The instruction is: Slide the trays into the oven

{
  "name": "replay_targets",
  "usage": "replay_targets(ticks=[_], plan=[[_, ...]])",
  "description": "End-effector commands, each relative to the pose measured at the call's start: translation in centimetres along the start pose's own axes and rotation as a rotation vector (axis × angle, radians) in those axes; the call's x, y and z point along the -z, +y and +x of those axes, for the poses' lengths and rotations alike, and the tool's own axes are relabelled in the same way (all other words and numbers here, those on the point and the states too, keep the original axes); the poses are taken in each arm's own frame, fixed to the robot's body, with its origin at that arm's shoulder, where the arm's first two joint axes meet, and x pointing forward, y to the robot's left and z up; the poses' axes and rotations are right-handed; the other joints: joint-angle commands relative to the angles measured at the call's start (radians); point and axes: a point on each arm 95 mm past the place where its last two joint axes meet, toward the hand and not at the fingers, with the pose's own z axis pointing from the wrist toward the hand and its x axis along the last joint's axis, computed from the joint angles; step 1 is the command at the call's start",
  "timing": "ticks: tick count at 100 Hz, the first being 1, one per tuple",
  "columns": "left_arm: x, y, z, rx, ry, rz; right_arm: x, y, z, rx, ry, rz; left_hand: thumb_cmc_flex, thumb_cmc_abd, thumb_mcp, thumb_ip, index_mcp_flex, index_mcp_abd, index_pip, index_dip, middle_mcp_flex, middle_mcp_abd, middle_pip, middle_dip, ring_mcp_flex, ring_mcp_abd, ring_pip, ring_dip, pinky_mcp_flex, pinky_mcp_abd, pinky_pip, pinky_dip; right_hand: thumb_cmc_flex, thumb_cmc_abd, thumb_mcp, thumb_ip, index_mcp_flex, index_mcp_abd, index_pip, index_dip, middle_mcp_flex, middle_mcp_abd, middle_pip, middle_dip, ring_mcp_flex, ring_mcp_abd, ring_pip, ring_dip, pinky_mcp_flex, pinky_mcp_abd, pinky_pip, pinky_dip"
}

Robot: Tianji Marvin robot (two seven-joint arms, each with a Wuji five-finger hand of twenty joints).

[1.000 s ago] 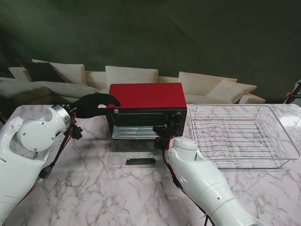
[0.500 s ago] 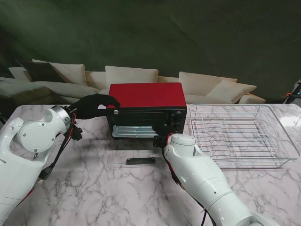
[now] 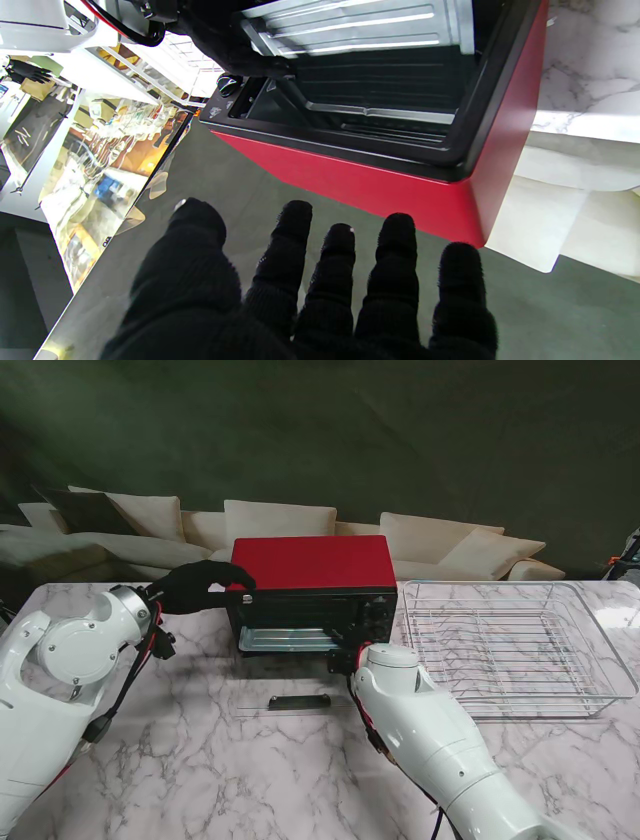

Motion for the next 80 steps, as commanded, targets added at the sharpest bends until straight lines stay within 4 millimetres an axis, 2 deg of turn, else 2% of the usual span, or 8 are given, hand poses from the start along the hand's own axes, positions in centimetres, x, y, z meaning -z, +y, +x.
replay_targets(ticks=[1, 6, 34, 45, 69, 80], plan=[[-0.1, 0.0, 0.2, -0.001, 0.005, -0.012, -0.3, 1.5, -2.2, 0.016, -0.056, -0.031, 0.018, 0.036, -0.024, -0.01, 0.021, -0.017, 0.007, 0.008, -0.006, -0.008, -0.003, -0.006, -0.009, -0.009, -0.009, -0.002, -0.013, -0.016, -0.021, 0.008, -0.074, -0.013, 0.036, 0.055, -0.011, -0.049, -0.066, 0.093, -0.027, 0.002, -0.01, -0.01, -0.014, 0.027, -0.014, 0.005, -0.192, 0.157, -0.035, 0.027], [-0.1, -0.1, 0.2, -0.002, 0.006, -0.011, -0.3, 1.8, -2.3, 0.017, -0.059, -0.034, 0.018, 0.035, -0.024, -0.01, 0.021, -0.016, 0.007, 0.008, -0.006, -0.008, -0.003, -0.006, -0.009, -0.008, -0.008, -0.002, -0.014, -0.014, -0.021, 0.008, -0.095, -0.016, 0.035, 0.062, -0.015, -0.045, -0.09, 0.131, -0.039, 0.004, -0.013, -0.012, -0.028, 0.03, -0.02, 0.004, -0.205, 0.157, -0.041, 0.029], [-0.1, -0.1, 0.2, -0.004, 0.006, -0.01, 0.1, 3.0, -2.8, 0.035, -0.082, -0.028, 0.019, 0.035, -0.024, -0.01, 0.022, -0.017, 0.008, 0.008, -0.006, -0.007, -0.003, -0.006, -0.009, -0.007, -0.009, -0.002, -0.013, -0.015, -0.021, 0.007, -0.226, -0.069, -0.037, 0.051, -0.095, -0.028, -0.138, 0.128, -0.146, 0.004, -0.051, -0.026, -0.141, 0.04, -0.059, 0.003, -0.287, 0.158, -0.099, 0.018], [-0.1, -0.2, 0.1, -0.005, 0.007, -0.009, 0.4, 3.5, -2.9, 0.041, -0.085, -0.025, 0.018, 0.035, -0.024, -0.01, 0.021, -0.017, 0.007, 0.008, -0.006, -0.008, -0.003, -0.006, -0.009, -0.008, -0.009, -0.002, -0.013, -0.015, -0.02, 0.007, -0.256, -0.058, -0.067, 0.05, -0.111, -0.027, -0.151, 0.132, -0.174, 0.005, -0.055, -0.026, -0.181, 0.046, -0.072, 0.006, -0.316, 0.167, -0.127, 0.012], [0.0, -0.3, 0.1, -0.006, 0.007, -0.005, 1.4, 4.2, -2.9, 0.051, -0.09, -0.011, 0.019, 0.035, -0.023, -0.01, 0.022, -0.017, 0.008, 0.008, -0.006, -0.009, -0.003, -0.006, -0.009, -0.008, -0.008, -0.002, -0.014, -0.015, -0.02, 0.007, -0.236, -0.01, -0.142, 0.061, -0.139, -0.017, -0.202, 0.136, -0.23, 0.018, -0.123, -0.072, -0.271, 0.08, -0.194, -0.013, -0.379, 0.196, -0.222, -0.035], [0.1, -0.3, 0.1, -0.007, 0.009, -0.004, 1.7, 4.4, -2.9, 0.065, -0.092, -0.005, 0.019, 0.034, -0.024, -0.01, 0.021, -0.017, 0.007, 0.008, -0.006, -0.008, -0.004, -0.006, -0.009, -0.009, -0.009, -0.002, -0.013, -0.015, -0.02, 0.007, -0.227, 0.009, -0.165, 0.067, -0.164, -0.017, -0.23, 0.126, -0.279, 0.012, -0.16, -0.097, -0.326, 0.081, -0.266, -0.033, -0.402, 0.196, -0.25, -0.054]])
